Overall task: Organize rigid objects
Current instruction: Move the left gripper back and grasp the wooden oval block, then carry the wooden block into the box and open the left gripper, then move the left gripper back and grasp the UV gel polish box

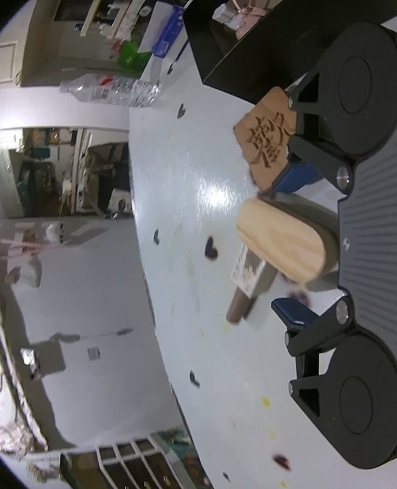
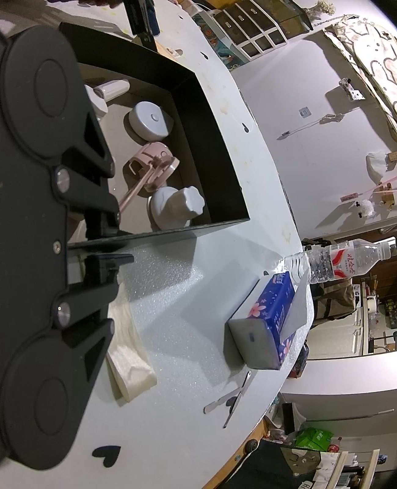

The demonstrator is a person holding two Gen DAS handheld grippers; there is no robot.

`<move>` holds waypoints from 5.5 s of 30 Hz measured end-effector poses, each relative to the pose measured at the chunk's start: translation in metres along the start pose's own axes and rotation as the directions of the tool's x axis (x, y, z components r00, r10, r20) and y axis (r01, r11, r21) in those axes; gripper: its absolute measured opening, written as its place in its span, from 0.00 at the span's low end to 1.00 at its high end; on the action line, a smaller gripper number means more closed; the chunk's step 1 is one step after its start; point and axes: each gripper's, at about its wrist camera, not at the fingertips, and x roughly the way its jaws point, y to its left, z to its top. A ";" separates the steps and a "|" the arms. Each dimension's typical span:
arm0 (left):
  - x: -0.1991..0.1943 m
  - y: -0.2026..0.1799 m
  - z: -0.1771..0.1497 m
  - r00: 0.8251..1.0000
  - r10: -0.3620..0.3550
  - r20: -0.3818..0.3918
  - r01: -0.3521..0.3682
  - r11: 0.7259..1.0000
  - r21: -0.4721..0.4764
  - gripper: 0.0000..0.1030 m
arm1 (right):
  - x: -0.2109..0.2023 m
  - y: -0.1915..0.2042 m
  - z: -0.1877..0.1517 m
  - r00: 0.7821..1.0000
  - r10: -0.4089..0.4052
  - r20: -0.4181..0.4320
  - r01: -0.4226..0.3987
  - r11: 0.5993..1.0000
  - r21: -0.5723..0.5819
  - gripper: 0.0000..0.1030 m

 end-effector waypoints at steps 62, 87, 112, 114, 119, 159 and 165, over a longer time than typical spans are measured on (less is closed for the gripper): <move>-0.052 0.005 -0.045 0.994 0.022 -0.109 -0.045 0.975 -0.217 0.87 | 0.000 -0.001 0.000 1.000 0.007 0.001 -0.007 1.000 0.006 0.08; -0.057 -0.153 0.035 0.950 -0.311 -0.008 0.311 0.950 -0.007 0.87 | -0.001 0.000 -0.002 1.000 0.007 0.008 -0.007 1.000 0.003 0.08; -0.038 -0.180 0.026 0.941 -0.321 -0.111 0.311 0.946 -0.095 0.98 | -0.002 -0.006 -0.001 0.999 0.044 0.010 -0.044 0.999 0.007 0.09; -0.040 -0.181 0.025 0.938 -0.325 -0.117 0.316 0.945 -0.087 0.98 | -0.002 -0.006 -0.001 0.999 0.044 0.010 -0.045 0.999 0.008 0.09; -0.046 -0.181 0.023 0.937 -0.328 -0.120 0.320 0.944 -0.081 0.99 | -0.002 -0.006 -0.001 0.999 0.044 0.010 -0.045 0.999 0.008 0.09; -0.073 -0.041 0.000 0.998 -0.037 0.056 0.039 0.999 -0.036 1.00 | -0.003 -0.002 -0.002 0.999 0.031 0.013 -0.031 1.000 -0.004 0.08; -0.046 0.001 0.011 0.995 -0.051 0.084 0.051 0.999 -0.002 1.00 | -0.002 0.002 -0.001 1.000 0.010 0.011 -0.010 1.000 -0.019 0.08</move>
